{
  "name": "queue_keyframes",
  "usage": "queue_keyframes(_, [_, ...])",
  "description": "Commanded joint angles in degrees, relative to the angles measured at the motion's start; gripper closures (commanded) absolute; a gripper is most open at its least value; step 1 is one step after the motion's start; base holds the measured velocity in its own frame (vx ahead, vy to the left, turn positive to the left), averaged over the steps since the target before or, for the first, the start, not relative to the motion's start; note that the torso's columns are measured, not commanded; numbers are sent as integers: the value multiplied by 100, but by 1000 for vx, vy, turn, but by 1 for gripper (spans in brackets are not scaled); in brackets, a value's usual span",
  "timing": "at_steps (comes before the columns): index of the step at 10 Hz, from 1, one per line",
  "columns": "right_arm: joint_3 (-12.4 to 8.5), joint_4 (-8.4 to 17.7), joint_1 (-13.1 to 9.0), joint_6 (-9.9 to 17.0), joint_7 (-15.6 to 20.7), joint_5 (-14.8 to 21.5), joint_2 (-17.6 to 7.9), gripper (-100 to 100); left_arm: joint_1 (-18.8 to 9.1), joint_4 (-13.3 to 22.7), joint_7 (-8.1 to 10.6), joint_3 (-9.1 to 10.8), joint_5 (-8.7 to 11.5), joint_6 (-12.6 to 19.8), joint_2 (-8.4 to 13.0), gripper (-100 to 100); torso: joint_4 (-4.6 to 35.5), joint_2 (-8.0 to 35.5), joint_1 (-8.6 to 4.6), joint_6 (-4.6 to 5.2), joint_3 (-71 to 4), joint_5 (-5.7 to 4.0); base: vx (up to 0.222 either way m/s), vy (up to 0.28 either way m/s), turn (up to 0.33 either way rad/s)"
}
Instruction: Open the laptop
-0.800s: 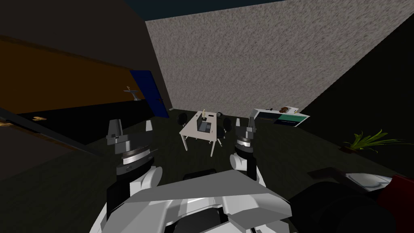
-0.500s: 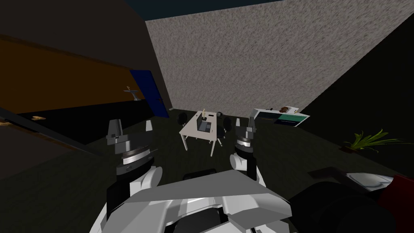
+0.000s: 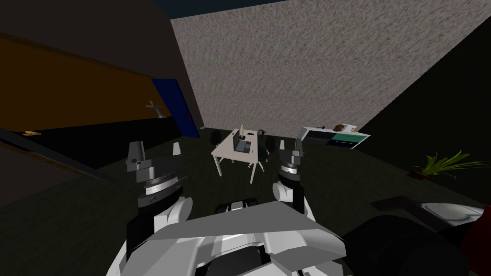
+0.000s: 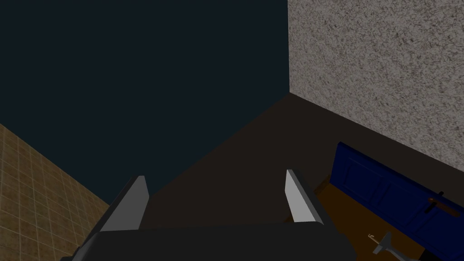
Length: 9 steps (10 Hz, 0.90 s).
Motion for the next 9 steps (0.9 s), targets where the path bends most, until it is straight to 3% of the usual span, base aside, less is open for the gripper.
queue_keyframes(1, [0,0,0,0,0,0,0,0,0,0,0,0,0,0,0,0,423,423,0,0,-846,0,0,0,0])
queue_keyframes(2, [-16,34,-9,28,51,59,-261,-100,0,0,0,0,0,0,0,0,846,846,0,0,-1692,0,20,16,-13])
queue_keyframes(4, [-55,109,-29,93,172,202,-626,-100,1,2,0,0,0,0,0,0,1089,1084,13,0,-2203,4,40,59,-26])
queue_keyframes(9, [-251,427,-113,387,730,885,-1371,-100,2,2,0,-1,0,0,-1,0,1113,1109,9,1,-2233,3,67,122,-54])
